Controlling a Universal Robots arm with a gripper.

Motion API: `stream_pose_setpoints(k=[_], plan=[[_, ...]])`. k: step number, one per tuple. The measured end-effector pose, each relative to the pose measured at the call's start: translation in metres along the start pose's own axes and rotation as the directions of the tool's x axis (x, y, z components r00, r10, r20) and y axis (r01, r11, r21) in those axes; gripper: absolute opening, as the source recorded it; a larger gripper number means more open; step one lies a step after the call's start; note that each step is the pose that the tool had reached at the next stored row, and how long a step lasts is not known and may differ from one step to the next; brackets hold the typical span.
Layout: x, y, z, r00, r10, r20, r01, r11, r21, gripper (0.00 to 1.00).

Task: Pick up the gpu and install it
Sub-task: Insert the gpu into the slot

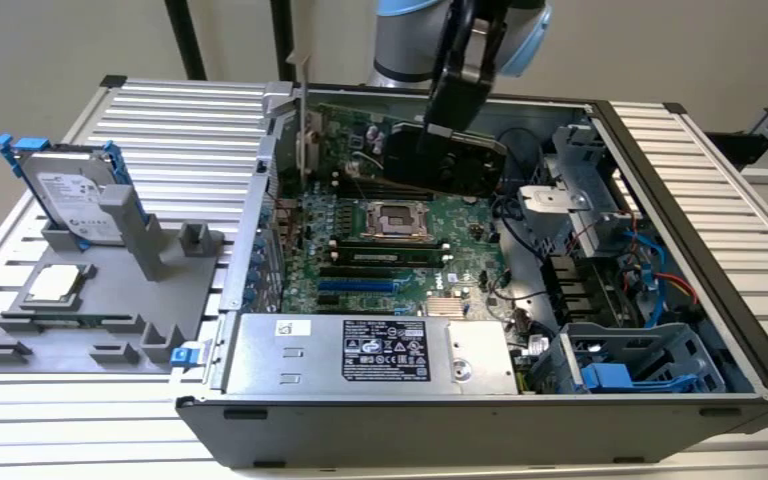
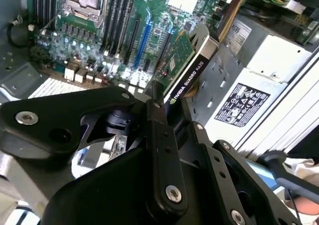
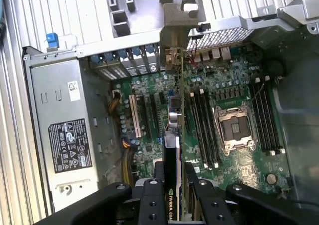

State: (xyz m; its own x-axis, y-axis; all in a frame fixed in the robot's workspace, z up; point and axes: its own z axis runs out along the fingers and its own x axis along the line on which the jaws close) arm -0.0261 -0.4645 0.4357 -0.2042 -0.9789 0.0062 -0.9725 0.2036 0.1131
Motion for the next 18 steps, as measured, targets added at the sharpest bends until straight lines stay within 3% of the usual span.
stream_pose_setpoints(k=[6,12,18], plan=[[-0.0008,0.0002,0.0001,0.9982,-0.060,-0.0068,0.060,0.9982,0.0002,0.00],[-0.0021,0.0004,0.0001,0.9928,-0.119,-0.0135,0.119,0.9928,0.0000,0.00],[-0.0022,0.0005,0.0003,0.9917,-0.127,-0.0145,0.127,0.9918,0.0000,0.00]])
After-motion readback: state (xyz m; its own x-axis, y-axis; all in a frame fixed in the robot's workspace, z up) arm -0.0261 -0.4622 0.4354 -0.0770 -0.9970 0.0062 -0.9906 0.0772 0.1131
